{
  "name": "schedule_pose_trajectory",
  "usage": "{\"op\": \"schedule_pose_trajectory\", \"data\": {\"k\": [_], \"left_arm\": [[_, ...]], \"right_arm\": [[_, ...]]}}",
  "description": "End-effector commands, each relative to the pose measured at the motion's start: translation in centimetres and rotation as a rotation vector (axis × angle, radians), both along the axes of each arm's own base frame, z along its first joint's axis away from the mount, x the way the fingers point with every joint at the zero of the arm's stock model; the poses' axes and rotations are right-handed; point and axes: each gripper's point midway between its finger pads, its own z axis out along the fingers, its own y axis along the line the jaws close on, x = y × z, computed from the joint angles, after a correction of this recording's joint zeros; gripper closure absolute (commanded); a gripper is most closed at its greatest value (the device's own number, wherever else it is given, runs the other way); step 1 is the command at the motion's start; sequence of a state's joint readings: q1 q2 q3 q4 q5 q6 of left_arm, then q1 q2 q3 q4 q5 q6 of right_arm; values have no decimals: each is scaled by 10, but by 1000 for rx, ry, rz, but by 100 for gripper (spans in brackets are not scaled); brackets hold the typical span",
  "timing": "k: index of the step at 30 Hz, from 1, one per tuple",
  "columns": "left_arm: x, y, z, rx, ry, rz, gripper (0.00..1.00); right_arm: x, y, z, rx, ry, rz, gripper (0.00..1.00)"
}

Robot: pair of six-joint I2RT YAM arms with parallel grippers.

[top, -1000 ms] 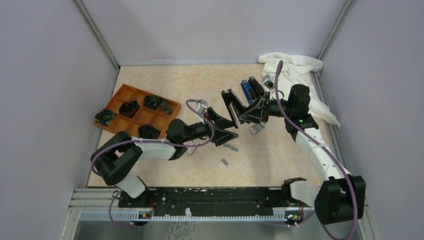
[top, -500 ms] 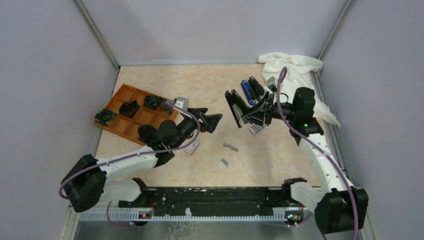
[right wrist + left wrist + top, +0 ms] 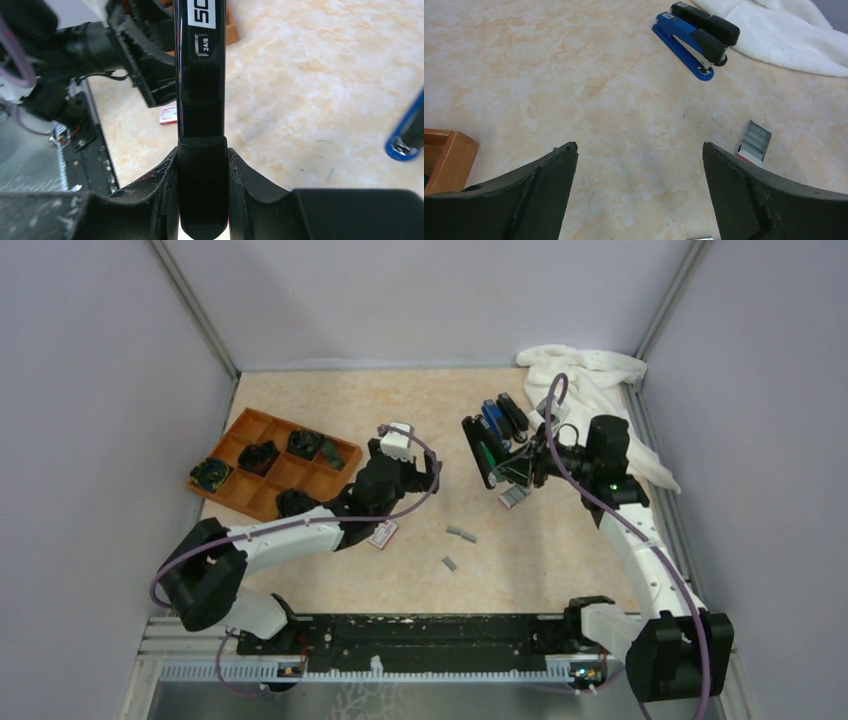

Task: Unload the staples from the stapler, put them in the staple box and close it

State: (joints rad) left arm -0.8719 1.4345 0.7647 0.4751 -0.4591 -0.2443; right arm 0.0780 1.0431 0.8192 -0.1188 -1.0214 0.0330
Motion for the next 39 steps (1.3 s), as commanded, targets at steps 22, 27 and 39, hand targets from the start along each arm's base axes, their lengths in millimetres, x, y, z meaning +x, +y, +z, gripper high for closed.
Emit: {"op": "schedule_pose_trajectory", "data": {"k": [22,27,39], "left_arm": [[2,15,-1,1,34,100,1],[2,16,-1,-1,35,103,1],[0,14,-1,-2,34,86,1]], "right_arm": [[43,-233,-103,-612,121,-726,100],[35,-250,-134,-698,166,-747,96],[33,-261,-178,-750,280,-720,77]]}}
